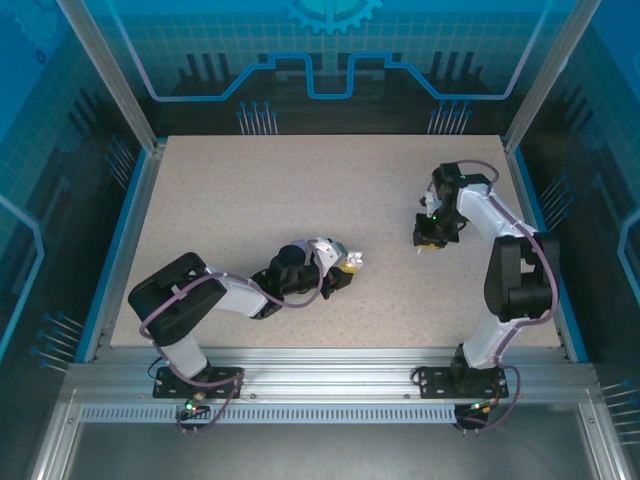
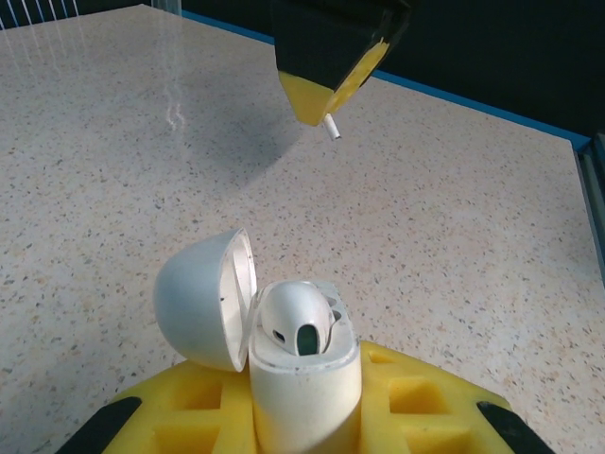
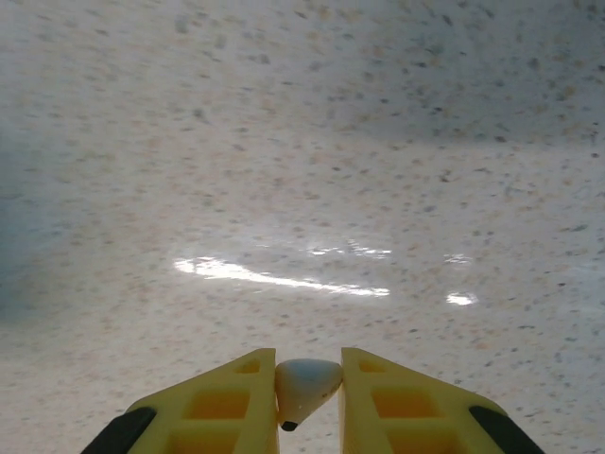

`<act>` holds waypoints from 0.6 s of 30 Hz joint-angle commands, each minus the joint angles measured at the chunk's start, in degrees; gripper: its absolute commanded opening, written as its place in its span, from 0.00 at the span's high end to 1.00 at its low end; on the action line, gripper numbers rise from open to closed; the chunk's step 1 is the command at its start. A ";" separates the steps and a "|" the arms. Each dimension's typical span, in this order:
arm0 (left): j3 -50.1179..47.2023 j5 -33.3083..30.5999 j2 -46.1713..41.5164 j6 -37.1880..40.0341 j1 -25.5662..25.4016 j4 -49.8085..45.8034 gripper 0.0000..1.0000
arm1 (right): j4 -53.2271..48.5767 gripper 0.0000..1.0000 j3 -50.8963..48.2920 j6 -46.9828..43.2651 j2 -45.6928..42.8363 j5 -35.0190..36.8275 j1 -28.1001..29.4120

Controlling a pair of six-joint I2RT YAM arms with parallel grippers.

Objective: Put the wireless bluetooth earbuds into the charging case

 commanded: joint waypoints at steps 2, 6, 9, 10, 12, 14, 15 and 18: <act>2.31 -0.93 1.61 -0.31 -0.33 4.02 0.89 | 0.06 0.80 -0.68 3.39 -2.94 -3.83 2.61; 3.20 -1.01 3.20 -0.44 -0.33 4.21 0.89 | 0.92 0.80 -1.21 5.18 -4.83 -4.81 5.07; 3.86 -0.79 4.24 -0.92 -0.33 5.10 0.89 | 0.88 0.80 -1.13 6.31 -6.04 -5.78 6.83; 4.08 -0.68 4.40 -1.08 -0.33 5.10 0.89 | 0.71 0.80 -1.04 6.60 -6.42 -6.16 7.37; 4.35 -0.55 4.56 -1.27 -0.33 5.21 0.89 | 1.04 0.80 -1.41 7.29 -7.59 -7.49 8.21; 4.53 -0.66 4.58 -1.13 -0.33 5.28 0.89 | 1.88 0.80 -2.02 8.54 -8.83 -8.77 9.22; 4.53 -0.74 4.65 -1.19 -0.35 5.43 0.89 | 2.20 0.80 -2.17 8.94 -9.31 -9.16 9.73; 4.66 -0.66 4.84 -1.43 -0.37 5.87 0.89 | 3.58 0.80 -2.86 10.52 -10.59 -10.27 11.16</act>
